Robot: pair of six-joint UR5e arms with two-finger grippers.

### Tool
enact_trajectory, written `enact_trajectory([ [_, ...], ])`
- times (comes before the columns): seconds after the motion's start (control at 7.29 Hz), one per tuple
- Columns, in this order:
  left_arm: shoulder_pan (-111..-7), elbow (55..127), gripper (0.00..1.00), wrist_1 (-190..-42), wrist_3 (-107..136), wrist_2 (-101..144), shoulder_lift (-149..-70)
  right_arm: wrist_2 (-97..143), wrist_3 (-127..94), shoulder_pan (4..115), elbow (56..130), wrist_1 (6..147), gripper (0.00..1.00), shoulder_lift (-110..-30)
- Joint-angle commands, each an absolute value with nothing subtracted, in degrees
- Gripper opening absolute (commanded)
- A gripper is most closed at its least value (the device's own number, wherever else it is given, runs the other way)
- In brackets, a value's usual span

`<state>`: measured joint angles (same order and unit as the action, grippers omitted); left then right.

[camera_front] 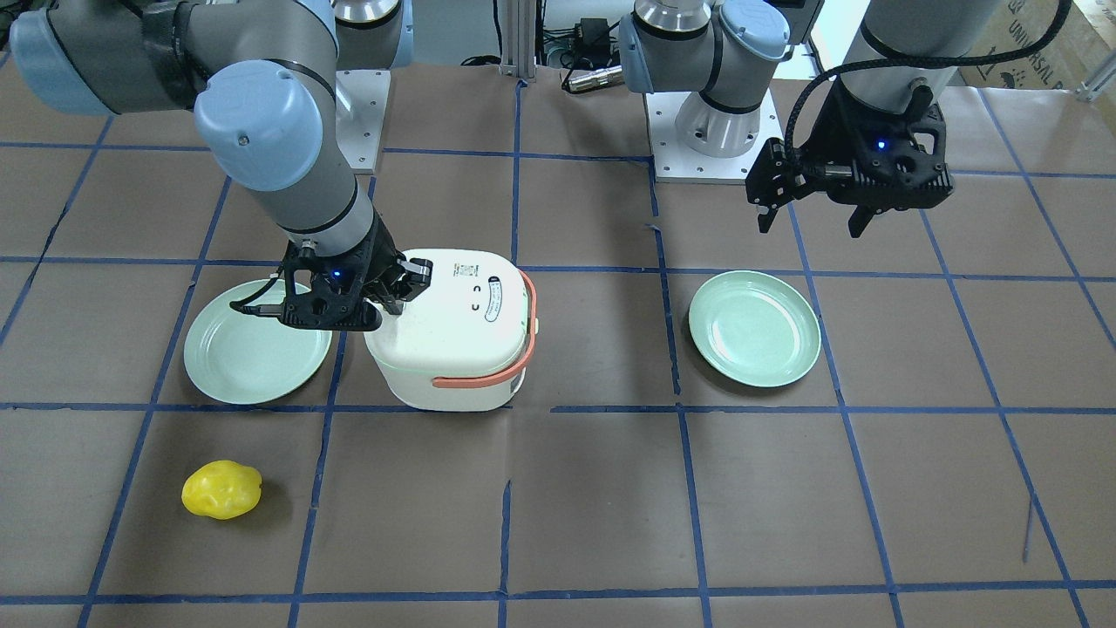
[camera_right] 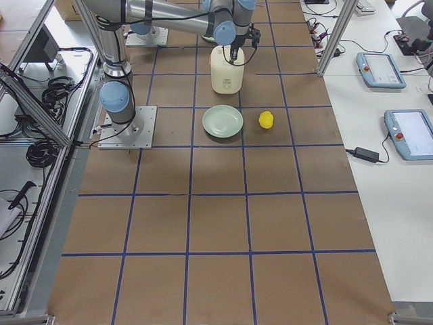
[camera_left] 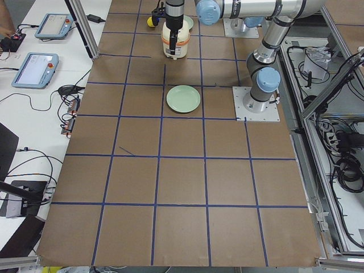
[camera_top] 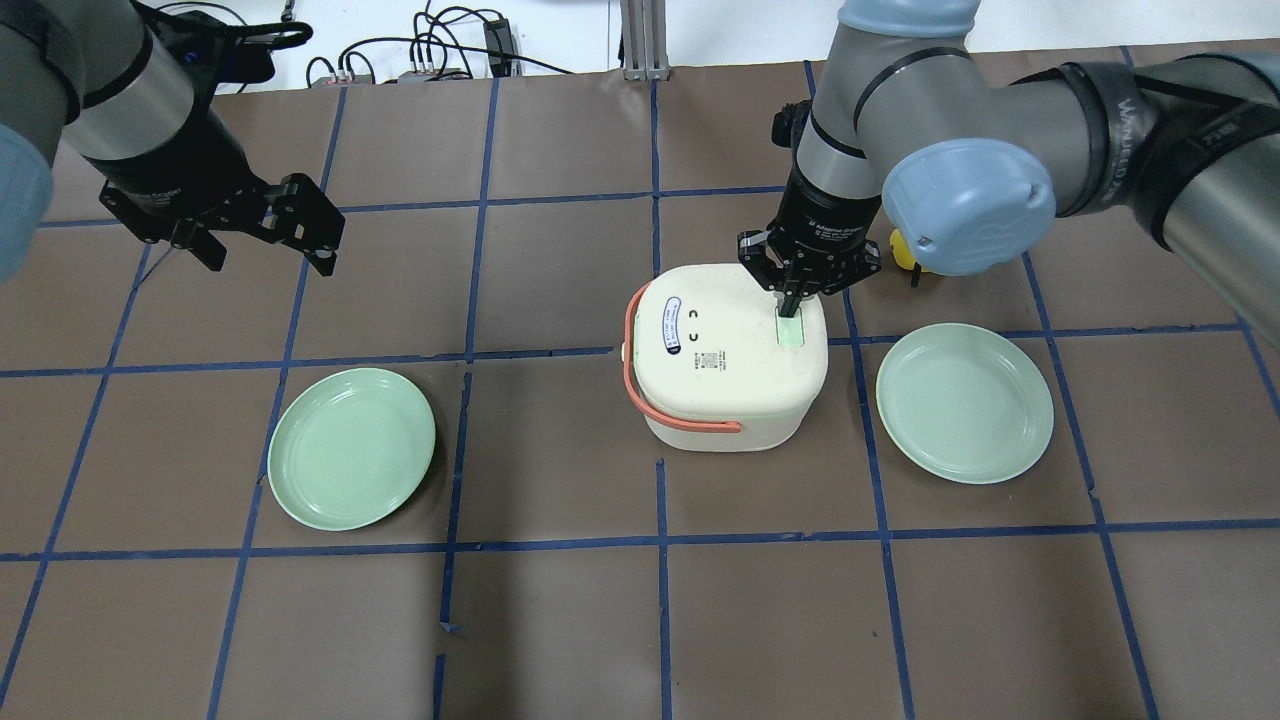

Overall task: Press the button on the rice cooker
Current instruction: 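Press down on the green button with the closed right gripper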

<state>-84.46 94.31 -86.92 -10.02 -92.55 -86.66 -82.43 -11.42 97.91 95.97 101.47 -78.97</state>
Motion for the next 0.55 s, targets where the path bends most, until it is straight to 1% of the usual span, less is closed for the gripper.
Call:
enact_trajectory([
  [0.0,-84.5,94.3,1.0,-86.9,-10.1,-92.5,-86.7,-82.5,-11.8,97.9,95.7,101.4,0.14,-79.2],
  [0.41,-84.5,94.3,1.0,-86.9,-10.1,-92.5,-86.7,-82.4,-12.2,97.9,95.4,99.3,0.14,-79.5],
])
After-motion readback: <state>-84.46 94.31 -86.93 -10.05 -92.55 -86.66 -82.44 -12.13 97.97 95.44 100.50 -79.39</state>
